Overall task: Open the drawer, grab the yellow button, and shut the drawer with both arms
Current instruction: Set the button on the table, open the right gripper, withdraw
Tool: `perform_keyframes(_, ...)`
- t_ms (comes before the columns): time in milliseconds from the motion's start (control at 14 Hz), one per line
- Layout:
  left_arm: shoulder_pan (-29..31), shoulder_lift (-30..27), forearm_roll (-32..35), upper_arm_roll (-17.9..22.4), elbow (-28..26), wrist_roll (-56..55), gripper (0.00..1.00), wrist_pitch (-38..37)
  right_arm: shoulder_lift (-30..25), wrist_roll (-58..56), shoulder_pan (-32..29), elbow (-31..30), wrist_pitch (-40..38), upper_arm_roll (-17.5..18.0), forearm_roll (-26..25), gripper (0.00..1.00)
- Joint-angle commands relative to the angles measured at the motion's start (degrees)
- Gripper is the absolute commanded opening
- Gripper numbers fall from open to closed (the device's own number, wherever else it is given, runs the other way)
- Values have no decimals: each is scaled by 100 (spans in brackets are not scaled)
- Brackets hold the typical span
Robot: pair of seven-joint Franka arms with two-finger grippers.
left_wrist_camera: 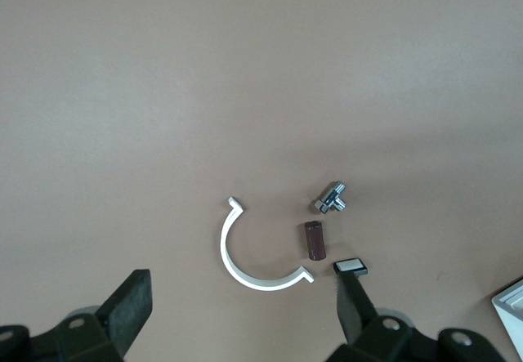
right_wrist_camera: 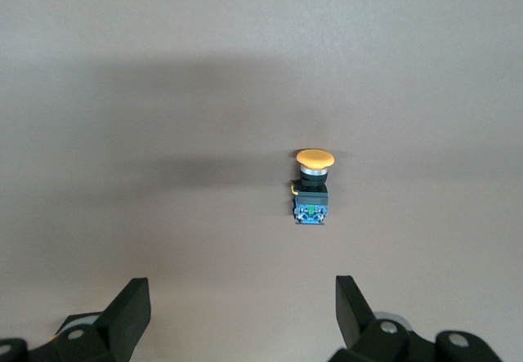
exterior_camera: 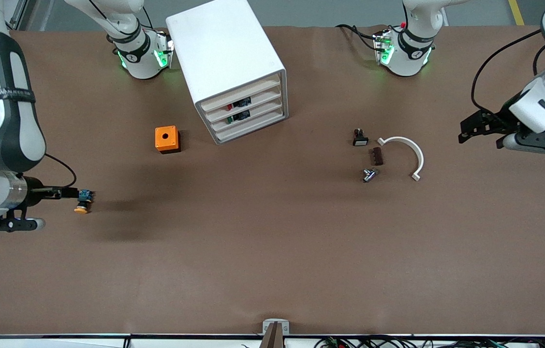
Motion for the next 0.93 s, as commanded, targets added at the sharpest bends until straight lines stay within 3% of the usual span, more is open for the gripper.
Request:
perform_keyframes(0, 125, -59, 112, -36, 234, -82, 100, -219, -600, 86, 102, -160, -78, -10, 44, 100)
perform_keyframes(502, 47, -16, 129, 17, 463, -434, 100, -219, -1523, 260, 374, -520, -393, -1, 79, 100)
perform_keyframes(717, -365, -7, 173, 428, 463, -434, 100, -219, -1874, 446, 471, -529, -526, 7, 79, 100)
perform_keyframes(860, -918, -7, 252, 946, 455, -442, 100, -219, -2129, 455, 471, -538, -535, 7, 140, 100)
